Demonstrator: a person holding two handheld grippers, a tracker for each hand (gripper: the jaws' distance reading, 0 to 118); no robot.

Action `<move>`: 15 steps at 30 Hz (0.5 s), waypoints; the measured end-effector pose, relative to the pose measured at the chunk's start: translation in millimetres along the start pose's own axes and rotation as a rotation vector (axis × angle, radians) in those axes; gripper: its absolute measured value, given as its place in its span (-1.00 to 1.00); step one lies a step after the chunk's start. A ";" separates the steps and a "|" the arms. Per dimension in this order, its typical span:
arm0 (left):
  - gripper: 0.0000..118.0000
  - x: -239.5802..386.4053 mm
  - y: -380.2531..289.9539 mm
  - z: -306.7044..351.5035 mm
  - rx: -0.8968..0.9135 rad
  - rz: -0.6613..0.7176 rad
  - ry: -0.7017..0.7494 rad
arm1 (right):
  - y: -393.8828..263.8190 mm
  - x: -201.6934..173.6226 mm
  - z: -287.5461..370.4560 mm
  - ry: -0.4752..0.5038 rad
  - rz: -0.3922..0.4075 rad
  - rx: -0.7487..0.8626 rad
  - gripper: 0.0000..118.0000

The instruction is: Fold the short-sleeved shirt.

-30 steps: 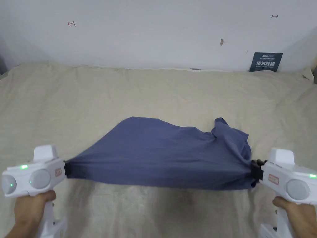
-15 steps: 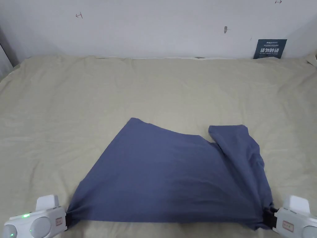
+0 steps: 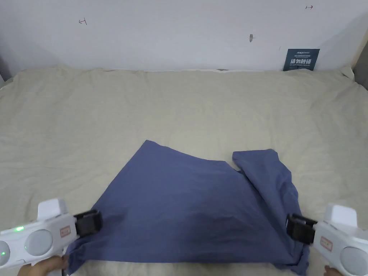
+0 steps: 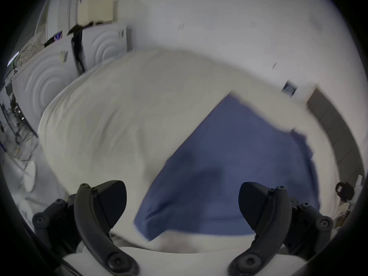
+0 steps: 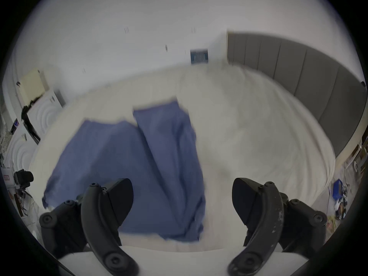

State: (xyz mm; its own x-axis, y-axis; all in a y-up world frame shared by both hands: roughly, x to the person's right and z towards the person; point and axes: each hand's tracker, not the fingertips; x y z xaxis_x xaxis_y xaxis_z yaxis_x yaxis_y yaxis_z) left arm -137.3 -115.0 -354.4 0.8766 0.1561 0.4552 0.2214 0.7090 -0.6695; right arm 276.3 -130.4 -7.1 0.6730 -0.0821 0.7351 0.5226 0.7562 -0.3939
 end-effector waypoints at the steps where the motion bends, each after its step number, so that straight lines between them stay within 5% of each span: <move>1: 0.94 13.0 12.0 10.8 0.061 -0.013 -0.030 | 14.2 -5.8 16.2 -0.001 0.002 0.071 0.75; 11: 0.90 117.5 56.4 78.6 0.619 -0.161 -0.123 | 76.7 -53.2 110.9 -0.050 0.124 0.538 0.73; 14: 0.33 134.1 50.5 82.2 0.661 -0.189 -0.113 | 77.3 -66.0 119.3 -0.067 0.151 0.585 0.22; 15: -0.31 136.5 50.9 80.6 0.662 -0.195 -0.115 | 75.7 -69.6 120.5 -0.080 0.160 0.605 -0.29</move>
State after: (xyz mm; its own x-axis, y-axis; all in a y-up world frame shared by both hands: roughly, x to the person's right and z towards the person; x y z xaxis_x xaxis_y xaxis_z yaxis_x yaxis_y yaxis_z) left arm -40.9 -2.2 -279.0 0.7883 0.0293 0.6145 0.0310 0.9957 -0.0872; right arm 205.9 10.8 -21.6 0.6647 0.0937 0.7413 0.0145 0.9903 -0.1382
